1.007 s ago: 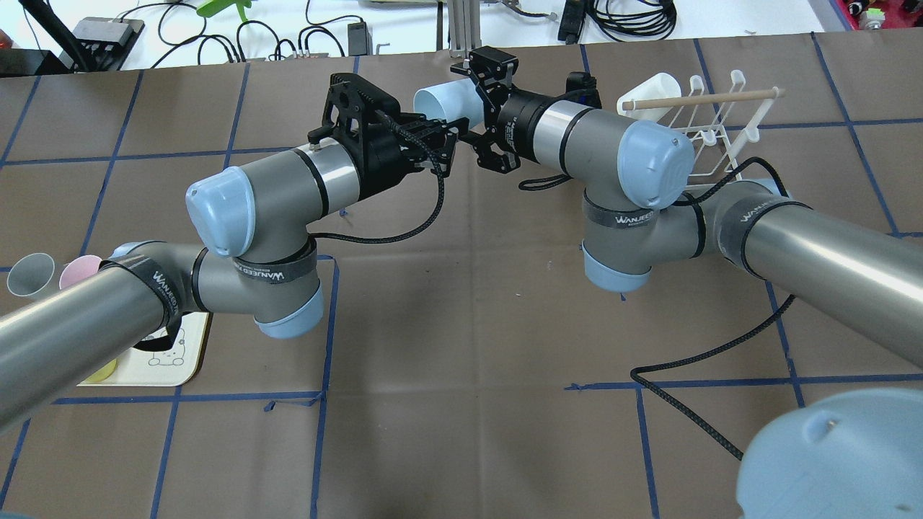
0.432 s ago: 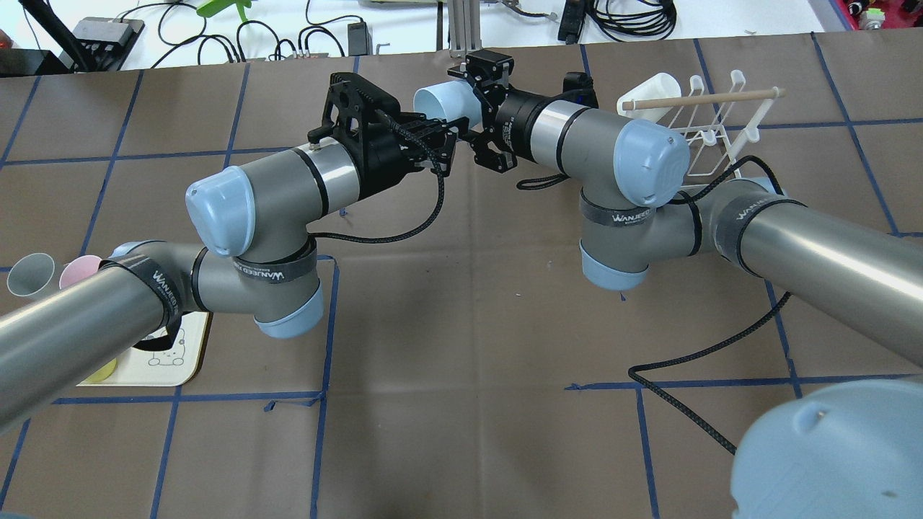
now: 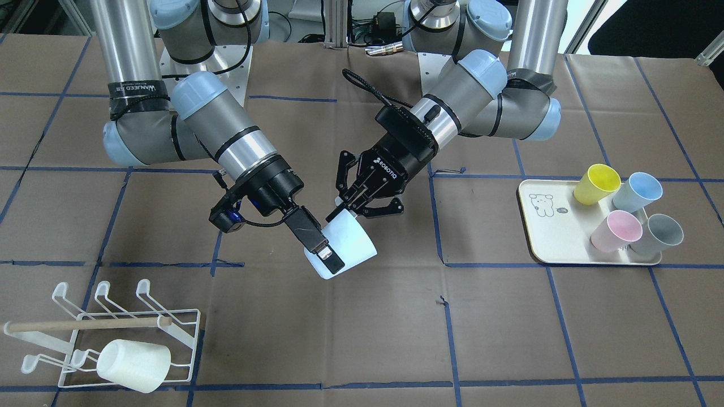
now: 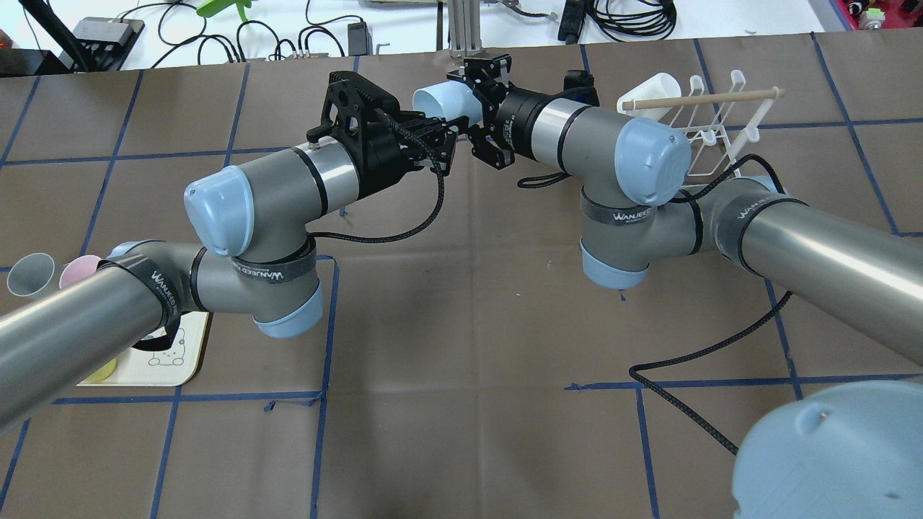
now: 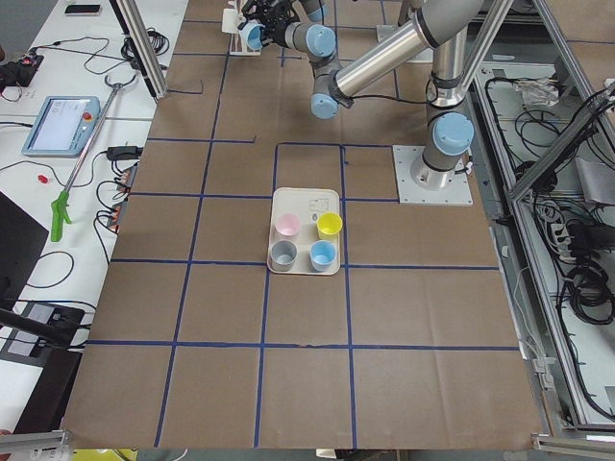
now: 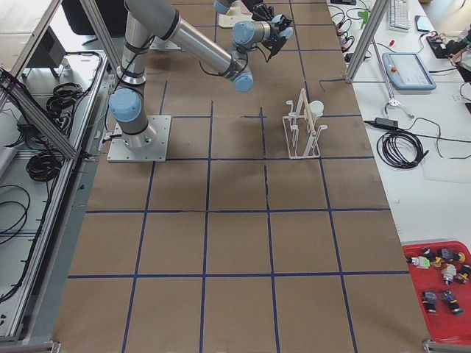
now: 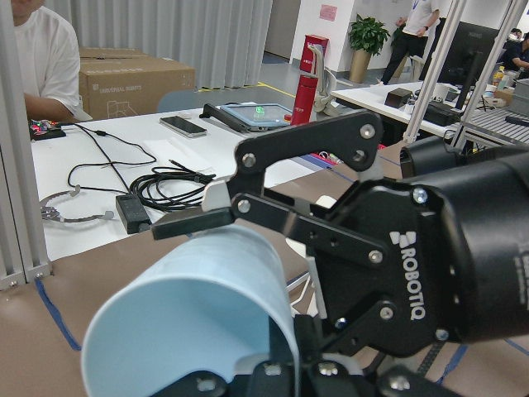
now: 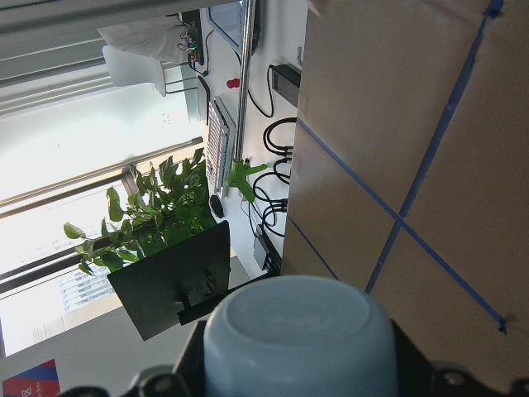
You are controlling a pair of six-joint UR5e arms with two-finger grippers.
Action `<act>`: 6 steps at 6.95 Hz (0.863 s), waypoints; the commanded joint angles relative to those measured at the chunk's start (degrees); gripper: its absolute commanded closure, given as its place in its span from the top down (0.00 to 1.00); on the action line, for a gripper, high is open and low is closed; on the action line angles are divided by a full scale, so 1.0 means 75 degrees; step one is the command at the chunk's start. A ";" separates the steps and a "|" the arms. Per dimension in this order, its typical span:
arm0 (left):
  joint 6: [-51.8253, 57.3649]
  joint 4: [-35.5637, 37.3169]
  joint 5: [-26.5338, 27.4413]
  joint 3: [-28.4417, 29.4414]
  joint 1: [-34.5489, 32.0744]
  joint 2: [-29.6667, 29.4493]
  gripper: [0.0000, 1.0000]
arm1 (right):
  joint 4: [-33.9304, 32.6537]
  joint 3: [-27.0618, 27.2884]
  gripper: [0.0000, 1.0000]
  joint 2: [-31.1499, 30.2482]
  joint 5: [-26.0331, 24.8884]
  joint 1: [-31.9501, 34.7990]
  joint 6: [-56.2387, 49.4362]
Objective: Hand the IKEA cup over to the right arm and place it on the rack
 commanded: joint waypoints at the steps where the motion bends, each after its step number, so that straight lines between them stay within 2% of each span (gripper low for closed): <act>1: 0.0009 -0.0003 0.0166 0.0004 0.0001 0.0036 0.38 | -0.0011 -0.0004 0.40 -0.0017 0.0011 0.0000 -0.0010; 2: -0.0002 -0.0026 0.0155 0.0016 0.0013 0.0036 0.85 | 0.0001 -0.0004 0.40 -0.0017 0.0011 0.0000 -0.0010; 3: -0.0003 -0.0027 0.0132 0.0004 0.0071 0.0048 0.99 | 0.0001 -0.0004 0.39 -0.0017 0.0011 0.0000 -0.0010; 4: -0.0003 -0.0038 0.0155 0.0004 0.0199 0.0082 0.99 | 0.0001 -0.0004 0.39 -0.0005 0.0023 0.0000 -0.0010; 6: -0.0003 -0.0341 -0.0043 -0.0170 0.1086 0.0479 0.99 | -0.0046 -0.0027 0.39 0.0018 0.0035 -0.0011 -0.0033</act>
